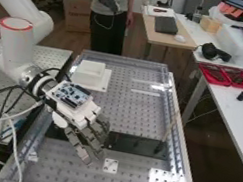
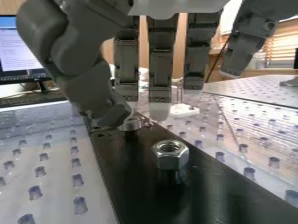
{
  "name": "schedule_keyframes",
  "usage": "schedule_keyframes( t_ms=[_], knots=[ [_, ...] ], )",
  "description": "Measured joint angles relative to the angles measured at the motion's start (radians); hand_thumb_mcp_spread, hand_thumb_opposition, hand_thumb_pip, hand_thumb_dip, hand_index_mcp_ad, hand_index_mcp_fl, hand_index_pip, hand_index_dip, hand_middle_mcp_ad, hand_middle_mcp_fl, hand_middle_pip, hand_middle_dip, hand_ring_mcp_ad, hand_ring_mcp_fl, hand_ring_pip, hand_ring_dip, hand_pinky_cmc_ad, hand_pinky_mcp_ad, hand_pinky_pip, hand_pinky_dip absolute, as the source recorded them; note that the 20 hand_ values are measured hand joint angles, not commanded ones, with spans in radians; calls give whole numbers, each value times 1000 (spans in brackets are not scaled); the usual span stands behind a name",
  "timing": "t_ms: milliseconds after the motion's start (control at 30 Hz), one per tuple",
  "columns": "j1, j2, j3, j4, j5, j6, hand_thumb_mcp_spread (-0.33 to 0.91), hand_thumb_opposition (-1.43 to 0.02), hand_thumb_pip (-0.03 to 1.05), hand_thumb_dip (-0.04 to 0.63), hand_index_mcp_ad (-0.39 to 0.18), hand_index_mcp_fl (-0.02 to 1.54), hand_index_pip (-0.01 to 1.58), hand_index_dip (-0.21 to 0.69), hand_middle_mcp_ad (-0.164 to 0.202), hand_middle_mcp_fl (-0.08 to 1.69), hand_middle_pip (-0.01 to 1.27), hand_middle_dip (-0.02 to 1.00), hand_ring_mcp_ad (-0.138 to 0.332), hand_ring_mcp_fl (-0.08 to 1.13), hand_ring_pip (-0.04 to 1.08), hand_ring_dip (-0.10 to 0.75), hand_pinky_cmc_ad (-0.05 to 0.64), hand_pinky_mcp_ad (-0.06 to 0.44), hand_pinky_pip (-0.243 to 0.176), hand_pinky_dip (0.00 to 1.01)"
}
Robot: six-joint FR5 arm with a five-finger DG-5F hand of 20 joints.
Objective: Grab the bearing and place it in the white container
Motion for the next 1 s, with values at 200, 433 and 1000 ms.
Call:
schedule_keyframes(
  t_ms=[200, 433, 1000],
  knots=[
    [4, -7, 3, 6, 4, -22, 431, -822, 845, 349, -75, 33, 1358, 56, 58, 150, 1035, 672, 129, 35, 620, 380, 344, 291, -120, 375],
    [5, -18, 3, 22, 11, -42, 428, -822, 840, 346, -75, 37, 1354, 56, 58, 152, 1037, 672, 129, 35, 620, 379, 344, 291, -120, 375],
    [6, -26, 1, 45, 7, -70, 447, -822, 840, 349, -73, 87, 1408, 56, 58, 202, 1054, 688, 124, 51, 654, 389, 344, 295, -105, 379]
  ],
)
